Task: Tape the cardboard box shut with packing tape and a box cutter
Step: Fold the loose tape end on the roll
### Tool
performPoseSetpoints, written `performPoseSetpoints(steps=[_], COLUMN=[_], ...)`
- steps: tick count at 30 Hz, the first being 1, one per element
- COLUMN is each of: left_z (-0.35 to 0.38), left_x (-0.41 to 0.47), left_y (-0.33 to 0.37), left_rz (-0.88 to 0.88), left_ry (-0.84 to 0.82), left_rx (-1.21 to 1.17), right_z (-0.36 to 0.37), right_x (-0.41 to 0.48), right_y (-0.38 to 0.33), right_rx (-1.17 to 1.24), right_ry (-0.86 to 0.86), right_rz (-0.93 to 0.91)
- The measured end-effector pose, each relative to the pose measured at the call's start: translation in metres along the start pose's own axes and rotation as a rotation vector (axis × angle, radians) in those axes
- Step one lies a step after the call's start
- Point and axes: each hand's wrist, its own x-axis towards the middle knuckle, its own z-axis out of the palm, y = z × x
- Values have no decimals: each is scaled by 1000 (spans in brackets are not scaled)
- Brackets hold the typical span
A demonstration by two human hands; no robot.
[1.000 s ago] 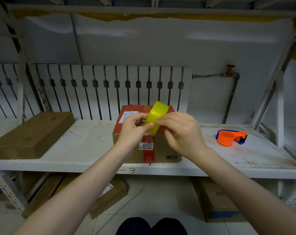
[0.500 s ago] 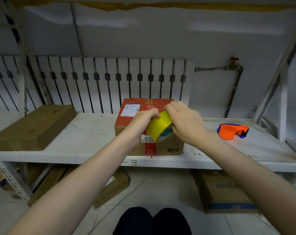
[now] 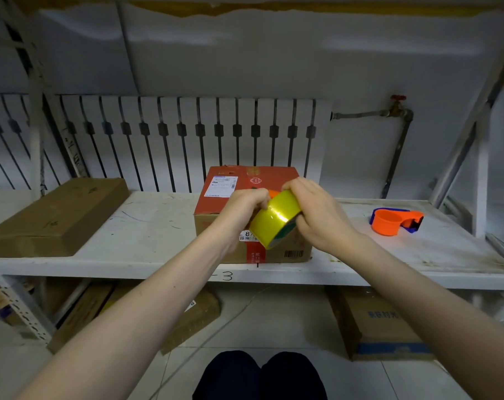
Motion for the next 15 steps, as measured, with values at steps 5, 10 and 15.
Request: performPoseSetpoints(steps=[5, 10, 15], left_z=[-1, 2, 7], left_x=[0, -4, -6], left_y=[-8, 0, 0], left_rz=[30, -6, -46], left_ry=[-35, 4, 65], left_rx=[-60, -39, -68], right_z=[0, -1, -1], right_x=[-2, -1, -2], right_y=[0, -2, -6], right_rx=[5, -74, -113], right_ry=[1, -2, -6], right_rz=[23, 5, -2])
